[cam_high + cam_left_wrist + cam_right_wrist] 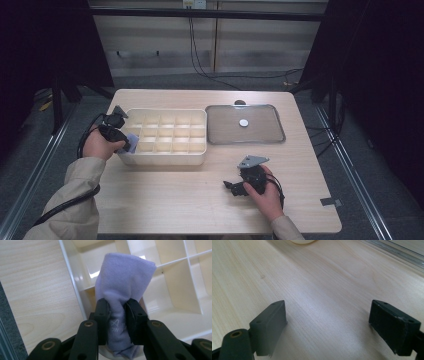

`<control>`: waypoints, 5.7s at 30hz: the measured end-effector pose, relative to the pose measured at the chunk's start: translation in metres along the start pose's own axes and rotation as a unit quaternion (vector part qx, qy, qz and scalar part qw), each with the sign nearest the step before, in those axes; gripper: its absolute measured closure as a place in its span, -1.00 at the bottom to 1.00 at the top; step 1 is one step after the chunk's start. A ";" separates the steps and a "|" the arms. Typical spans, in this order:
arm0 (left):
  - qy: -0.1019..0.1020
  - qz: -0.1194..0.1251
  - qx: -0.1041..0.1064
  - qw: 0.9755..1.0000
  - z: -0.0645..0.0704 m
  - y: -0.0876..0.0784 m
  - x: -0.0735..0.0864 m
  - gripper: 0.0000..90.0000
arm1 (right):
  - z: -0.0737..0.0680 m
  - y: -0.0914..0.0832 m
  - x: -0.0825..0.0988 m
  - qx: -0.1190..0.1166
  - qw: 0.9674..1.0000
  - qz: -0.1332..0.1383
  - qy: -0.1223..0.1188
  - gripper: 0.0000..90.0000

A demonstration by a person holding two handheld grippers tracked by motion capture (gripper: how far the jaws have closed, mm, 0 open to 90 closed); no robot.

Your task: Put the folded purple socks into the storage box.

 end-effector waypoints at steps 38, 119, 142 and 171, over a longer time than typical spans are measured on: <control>-0.005 0.001 0.013 1.000 -0.005 -0.039 -0.026 0.59 | 0.000 0.000 0.000 0.000 1.000 0.001 -0.004 -0.69; 0.005 -0.061 0.017 0.998 -0.005 0.016 -0.009 1.00 | -0.001 0.002 -0.002 -0.002 1.000 0.001 -0.007 -0.70; 0.023 -0.066 -0.004 0.998 0.005 0.033 -0.005 1.00 | -0.003 0.003 -0.002 -0.003 1.000 0.000 -0.007 -0.70; 0.005 -0.042 0.011 0.999 -0.005 0.003 -0.007 0.79 | -0.003 0.003 -0.003 -0.004 1.000 0.000 -0.009 -0.70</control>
Point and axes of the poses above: each handheld gripper's, and its own axes: y roughly forward along the jaws, x roughly out of its underside, z roughly to its right, the point moved 4 cm from there along y, roughly forward along the jaws, and after that the axes turned 6 degrees about -x, right-handed, at the moved point
